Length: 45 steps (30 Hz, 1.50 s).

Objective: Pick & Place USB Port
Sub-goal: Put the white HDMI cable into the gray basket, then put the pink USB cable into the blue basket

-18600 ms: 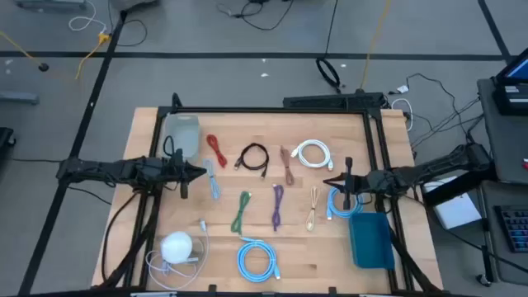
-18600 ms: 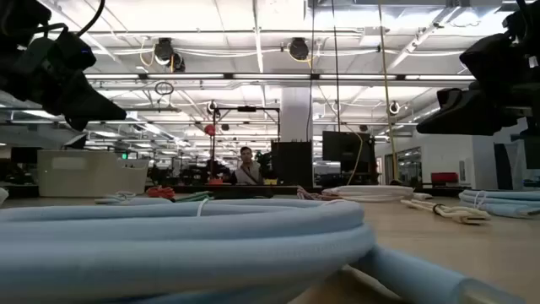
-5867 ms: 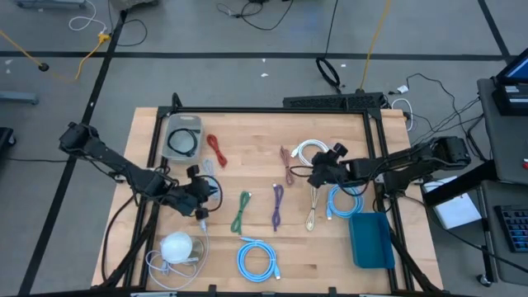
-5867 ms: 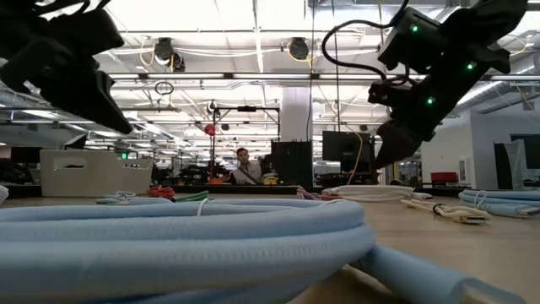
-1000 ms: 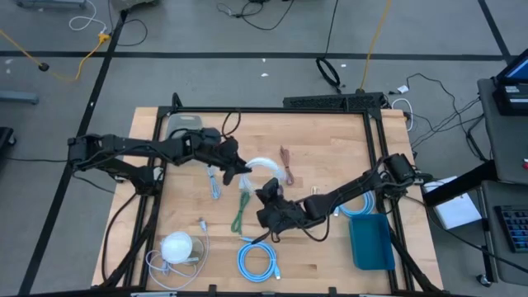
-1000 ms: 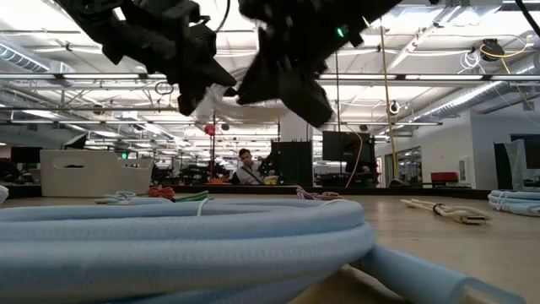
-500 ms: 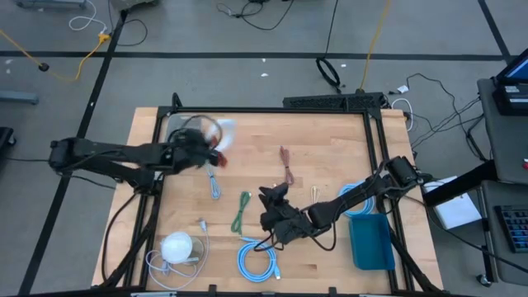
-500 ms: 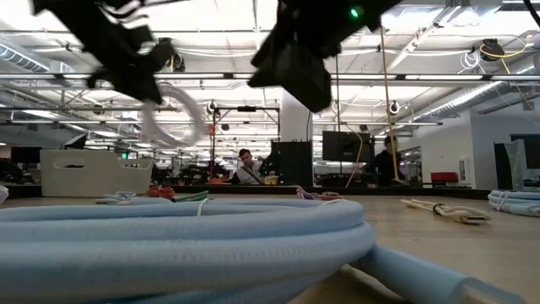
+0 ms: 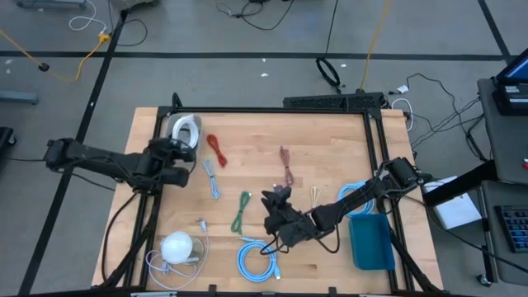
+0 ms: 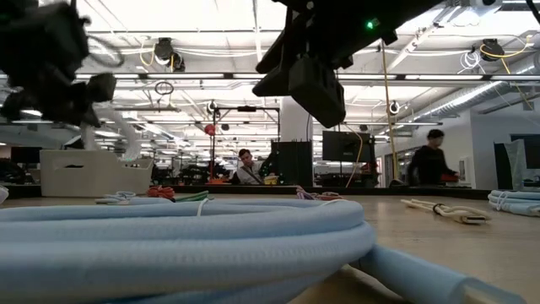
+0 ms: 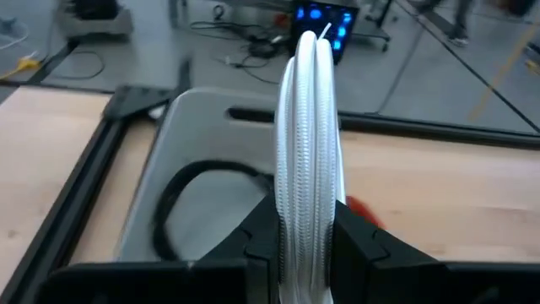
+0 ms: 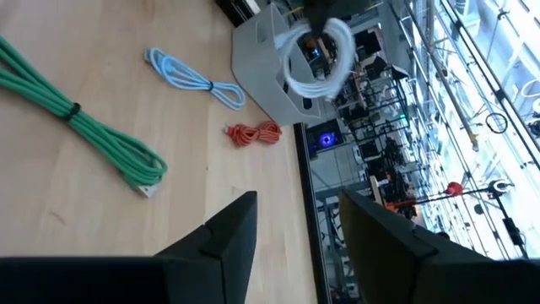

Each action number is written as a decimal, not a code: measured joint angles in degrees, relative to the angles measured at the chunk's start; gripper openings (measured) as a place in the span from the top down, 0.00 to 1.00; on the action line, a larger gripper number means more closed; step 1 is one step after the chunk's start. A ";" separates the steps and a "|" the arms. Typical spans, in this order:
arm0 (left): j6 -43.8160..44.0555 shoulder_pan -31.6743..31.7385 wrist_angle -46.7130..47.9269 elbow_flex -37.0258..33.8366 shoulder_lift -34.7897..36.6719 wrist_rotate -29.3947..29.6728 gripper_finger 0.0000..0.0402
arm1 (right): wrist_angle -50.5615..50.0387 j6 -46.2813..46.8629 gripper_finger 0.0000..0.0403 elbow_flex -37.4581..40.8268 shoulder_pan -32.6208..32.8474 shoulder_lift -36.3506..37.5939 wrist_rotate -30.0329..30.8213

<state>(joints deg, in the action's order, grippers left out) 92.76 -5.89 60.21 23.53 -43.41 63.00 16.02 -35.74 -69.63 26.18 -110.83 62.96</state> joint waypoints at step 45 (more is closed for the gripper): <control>-46.74 -0.07 -30.21 7.67 1.80 1.76 0.43 | -8.79 28.97 0.63 0.11 -4.08 5.11 11.46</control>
<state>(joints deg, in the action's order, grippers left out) 46.03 -5.96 30.01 31.20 -41.60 64.76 7.23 -6.77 -69.52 22.11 -105.71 74.42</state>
